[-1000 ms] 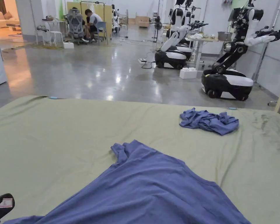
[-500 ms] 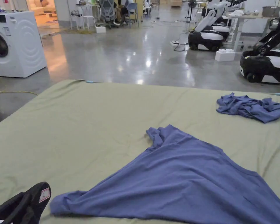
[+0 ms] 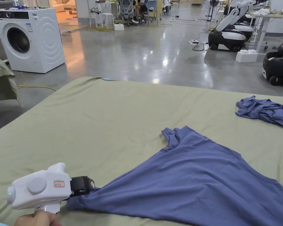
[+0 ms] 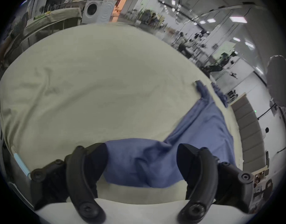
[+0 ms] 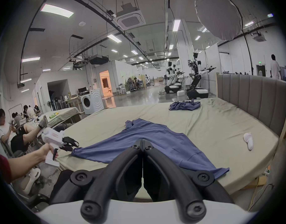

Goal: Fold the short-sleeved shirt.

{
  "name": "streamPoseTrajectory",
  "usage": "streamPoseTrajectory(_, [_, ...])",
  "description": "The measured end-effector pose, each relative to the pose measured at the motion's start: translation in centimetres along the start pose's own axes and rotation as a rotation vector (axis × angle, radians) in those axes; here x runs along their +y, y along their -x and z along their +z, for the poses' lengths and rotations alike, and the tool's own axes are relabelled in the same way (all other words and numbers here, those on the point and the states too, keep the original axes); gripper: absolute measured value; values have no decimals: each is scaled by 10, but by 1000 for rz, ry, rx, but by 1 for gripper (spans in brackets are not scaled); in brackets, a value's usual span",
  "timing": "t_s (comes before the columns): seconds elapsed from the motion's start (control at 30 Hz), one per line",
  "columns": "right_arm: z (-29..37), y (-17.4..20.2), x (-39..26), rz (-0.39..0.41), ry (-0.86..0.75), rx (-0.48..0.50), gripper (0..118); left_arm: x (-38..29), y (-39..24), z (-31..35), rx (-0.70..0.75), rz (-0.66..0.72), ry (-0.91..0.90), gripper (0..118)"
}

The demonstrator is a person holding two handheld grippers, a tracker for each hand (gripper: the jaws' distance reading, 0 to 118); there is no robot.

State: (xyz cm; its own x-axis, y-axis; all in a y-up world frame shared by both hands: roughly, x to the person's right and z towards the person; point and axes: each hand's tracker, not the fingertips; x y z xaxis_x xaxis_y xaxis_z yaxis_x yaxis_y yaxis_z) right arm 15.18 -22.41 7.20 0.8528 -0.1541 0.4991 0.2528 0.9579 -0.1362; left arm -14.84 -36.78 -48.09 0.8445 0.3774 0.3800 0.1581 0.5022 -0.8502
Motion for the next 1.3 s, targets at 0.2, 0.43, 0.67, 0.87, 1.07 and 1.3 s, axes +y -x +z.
streamPoseTrajectory(0.2, [-25, -8, 3, -51, 43, 15, 3, -21, -14, -2, -41, -5, 8, 5])
streamPoseTrajectory(0.43, [-179, -11, 64, 92, 126, 146, 18, -19, -18, 18, -112, -16, -80, 5])
streamPoseTrajectory(0.67, [-543, -22, 90, 152, 651, 168, 106, -25, -36, 34, -153, -28, -117, 5])
streamPoseTrajectory(0.87, [-681, -40, 50, 114, 791, 59, 88, -31, -34, 29, -165, 40, -131, 5])
streamPoseTrajectory(1.07, [-695, -31, 12, 252, 942, 82, 71, -32, -38, 22, -176, 44, -99, 5])
streamPoseTrajectory(1.3, [-669, -30, 37, 100, 832, 126, 4, -23, -38, 26, -198, 83, -115, 5])
